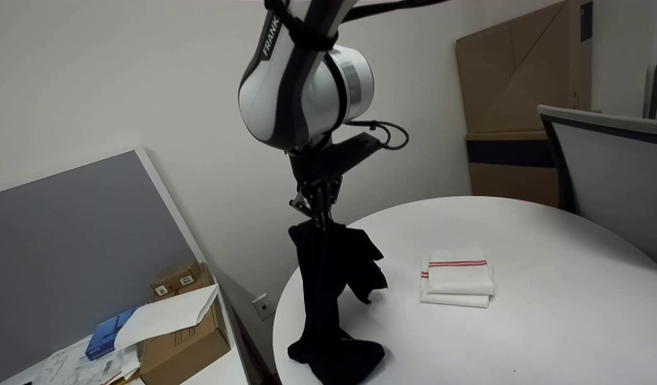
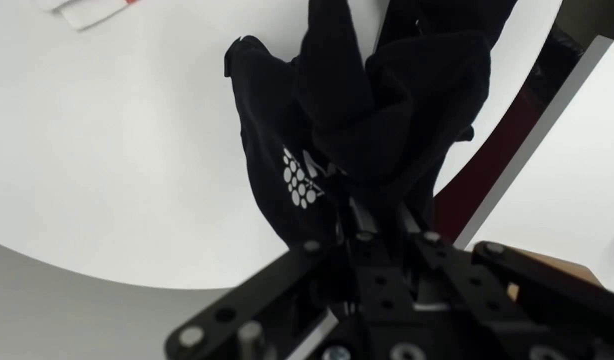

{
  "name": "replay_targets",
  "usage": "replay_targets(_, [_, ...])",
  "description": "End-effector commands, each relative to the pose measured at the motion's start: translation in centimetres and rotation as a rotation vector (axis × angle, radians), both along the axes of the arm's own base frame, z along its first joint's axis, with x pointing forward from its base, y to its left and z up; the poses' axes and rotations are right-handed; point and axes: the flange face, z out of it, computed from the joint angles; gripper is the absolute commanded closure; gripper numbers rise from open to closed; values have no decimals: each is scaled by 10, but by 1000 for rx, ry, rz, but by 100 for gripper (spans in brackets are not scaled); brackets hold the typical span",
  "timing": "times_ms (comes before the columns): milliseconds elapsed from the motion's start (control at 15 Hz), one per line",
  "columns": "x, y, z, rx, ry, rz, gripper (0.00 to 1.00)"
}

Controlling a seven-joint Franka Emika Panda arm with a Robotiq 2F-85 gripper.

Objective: Remove the black t-shirt from the backrest of the grey chair and put it on the table

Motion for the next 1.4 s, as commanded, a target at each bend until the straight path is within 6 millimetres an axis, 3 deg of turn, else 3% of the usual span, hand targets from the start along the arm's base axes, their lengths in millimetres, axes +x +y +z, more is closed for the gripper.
replay_targets(0, [-31, -5, -38, 35, 53, -8, 64])
replay_targets(67, [-38, -7, -49, 43, 82, -11, 64])
replay_targets(333, [-57, -23, -76, 54, 170, -30, 35])
replay_targets(667, [-59, -60, -72, 70, 207, -77, 1])
replay_targets(933, [-48, -118, -55, 92, 155, -210, 0])
replay_targets(1333, [-42, -228, -78, 72, 146, -404, 0])
